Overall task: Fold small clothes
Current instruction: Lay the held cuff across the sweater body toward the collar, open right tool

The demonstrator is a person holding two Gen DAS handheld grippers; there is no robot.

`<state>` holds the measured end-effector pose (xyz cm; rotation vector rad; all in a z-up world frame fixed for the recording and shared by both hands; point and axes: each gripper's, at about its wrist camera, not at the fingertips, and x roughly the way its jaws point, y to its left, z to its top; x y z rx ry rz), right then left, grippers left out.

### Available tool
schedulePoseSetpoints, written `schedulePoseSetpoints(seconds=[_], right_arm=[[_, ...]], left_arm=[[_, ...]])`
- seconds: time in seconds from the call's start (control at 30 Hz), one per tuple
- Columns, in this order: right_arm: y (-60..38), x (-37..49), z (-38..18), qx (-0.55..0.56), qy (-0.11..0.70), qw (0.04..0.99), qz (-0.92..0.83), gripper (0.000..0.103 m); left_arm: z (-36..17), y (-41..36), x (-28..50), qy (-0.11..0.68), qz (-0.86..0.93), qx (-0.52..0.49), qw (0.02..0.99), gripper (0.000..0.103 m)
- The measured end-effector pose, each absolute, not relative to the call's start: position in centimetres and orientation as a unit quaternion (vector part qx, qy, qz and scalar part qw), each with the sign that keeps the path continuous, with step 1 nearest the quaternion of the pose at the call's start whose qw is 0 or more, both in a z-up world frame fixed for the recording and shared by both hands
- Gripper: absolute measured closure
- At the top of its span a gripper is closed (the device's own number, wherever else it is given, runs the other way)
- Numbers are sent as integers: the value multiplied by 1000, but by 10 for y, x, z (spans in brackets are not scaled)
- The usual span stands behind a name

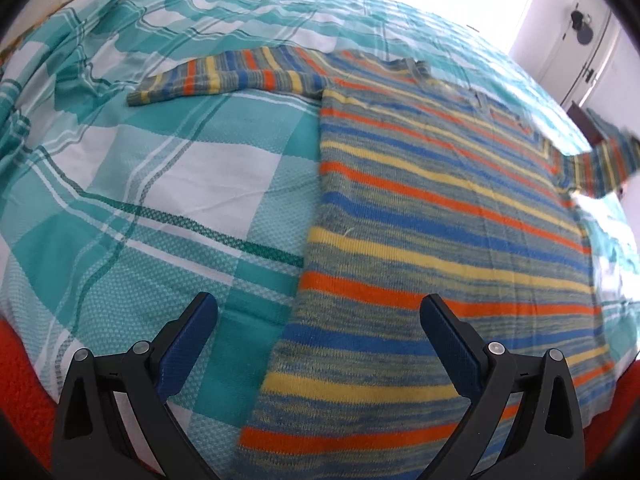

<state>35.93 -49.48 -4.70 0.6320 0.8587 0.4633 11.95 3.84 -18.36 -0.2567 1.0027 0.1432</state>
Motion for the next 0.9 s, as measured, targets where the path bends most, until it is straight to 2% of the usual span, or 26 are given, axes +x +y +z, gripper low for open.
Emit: schedulePoseSetpoints(seconds=[0.17, 0.23, 0.3, 0.33, 0.4, 0.43, 0.5, 0.57, 0.67, 0.77, 0.8, 0.83, 0.87, 0.9], right_arm=[[-343, 375, -18, 245, 413, 822, 305, 96], [-294, 382, -29, 233, 428, 809, 328, 85], [-251, 393, -56, 218, 482, 777, 341, 9], [-241, 394, -62, 202, 486, 783, 332, 10], [-235, 397, -72, 168, 490, 798, 307, 22], [-239, 398, -78, 157, 496, 805, 285, 25], [-258, 405, -95, 118, 520, 816, 222, 43], [-270, 408, -112, 70, 543, 817, 179, 55], [-284, 403, -144, 17, 567, 811, 145, 59], [-296, 403, -177, -2, 590, 802, 99, 56], [-303, 403, -191, 9, 600, 793, 102, 66], [-310, 404, -201, 9, 605, 790, 94, 85], [-319, 405, -211, 5, 608, 790, 79, 97], [-335, 405, -218, 26, 606, 792, 68, 97]], left_arm=[[-184, 48, 118, 478, 69, -142, 864, 2], [-186, 52, 117, 482, 69, -149, 861, 2], [-185, 54, 114, 481, 69, -154, 861, 2], [-184, 56, 113, 480, 68, -157, 861, 2], [-182, 57, 112, 478, 64, -165, 860, 2], [-182, 57, 113, 477, 62, -170, 860, 2], [-182, 57, 115, 477, 57, -177, 859, 2], [-183, 54, 120, 479, 55, -172, 859, 2], [-186, 47, 122, 483, 53, -153, 860, 2], [-190, 38, 124, 489, 54, -126, 861, 2], [-190, 36, 125, 490, 54, -117, 862, 2], [-191, 34, 125, 491, 55, -109, 863, 2], [-191, 32, 125, 491, 55, -103, 863, 2], [-191, 32, 125, 492, 54, -101, 863, 2]])
